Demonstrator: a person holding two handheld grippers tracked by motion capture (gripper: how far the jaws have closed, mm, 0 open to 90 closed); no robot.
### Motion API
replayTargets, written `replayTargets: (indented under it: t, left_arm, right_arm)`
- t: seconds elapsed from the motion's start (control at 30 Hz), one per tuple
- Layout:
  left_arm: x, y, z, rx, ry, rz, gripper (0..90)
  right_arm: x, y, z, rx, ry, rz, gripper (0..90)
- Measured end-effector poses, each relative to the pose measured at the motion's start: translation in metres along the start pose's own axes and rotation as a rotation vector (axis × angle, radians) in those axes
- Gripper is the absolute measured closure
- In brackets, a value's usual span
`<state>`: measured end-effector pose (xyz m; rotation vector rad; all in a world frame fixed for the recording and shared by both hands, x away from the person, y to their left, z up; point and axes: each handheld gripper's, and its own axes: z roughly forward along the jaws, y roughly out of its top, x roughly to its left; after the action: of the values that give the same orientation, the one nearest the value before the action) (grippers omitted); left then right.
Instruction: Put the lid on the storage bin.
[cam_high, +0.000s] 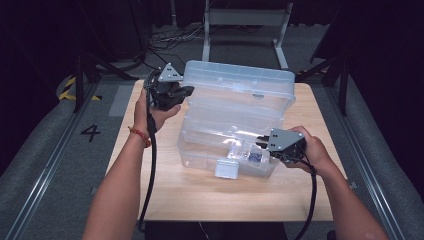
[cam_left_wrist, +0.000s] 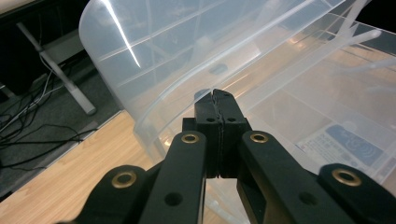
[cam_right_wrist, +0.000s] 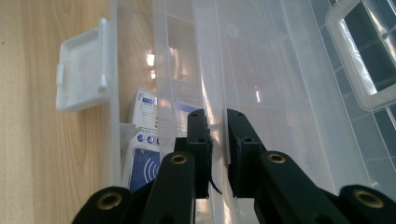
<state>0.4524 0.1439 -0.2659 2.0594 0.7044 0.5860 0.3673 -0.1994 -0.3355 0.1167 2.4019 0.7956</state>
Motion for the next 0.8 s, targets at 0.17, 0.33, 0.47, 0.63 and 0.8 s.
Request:
replayTargets:
  t: [0.17, 0.33, 0.47, 0.63, 0.8]
  left_arm:
    - [-0.004, 0.001, 0.003, -0.002, -0.005, 0.008, 89.6]
    - [-0.007, 0.002, 0.007, 0.000, -0.029, 0.010, 89.6]
    - [-0.009, -0.001, 0.008, -0.001, -0.031, 0.014, 89.6]
    - [-0.011, -0.006, 0.006, -0.010, -0.044, 0.008, 89.6]
    - [-0.013, -0.010, 0.003, -0.018, -0.052, 0.001, 89.6]
  right_arm:
    - [-0.002, -0.004, -0.001, 0.007, -0.007, 0.004, 80.7]
    - [-0.002, -0.007, -0.001, 0.016, -0.014, 0.017, 79.9]
    - [0.003, -0.006, -0.001, 0.023, -0.037, 0.010, 77.4]
    - [0.004, -0.014, -0.011, -0.049, -0.034, 0.076, 67.0]
    - [0.007, -0.027, -0.030, -0.089, -0.051, 0.142, 59.3]
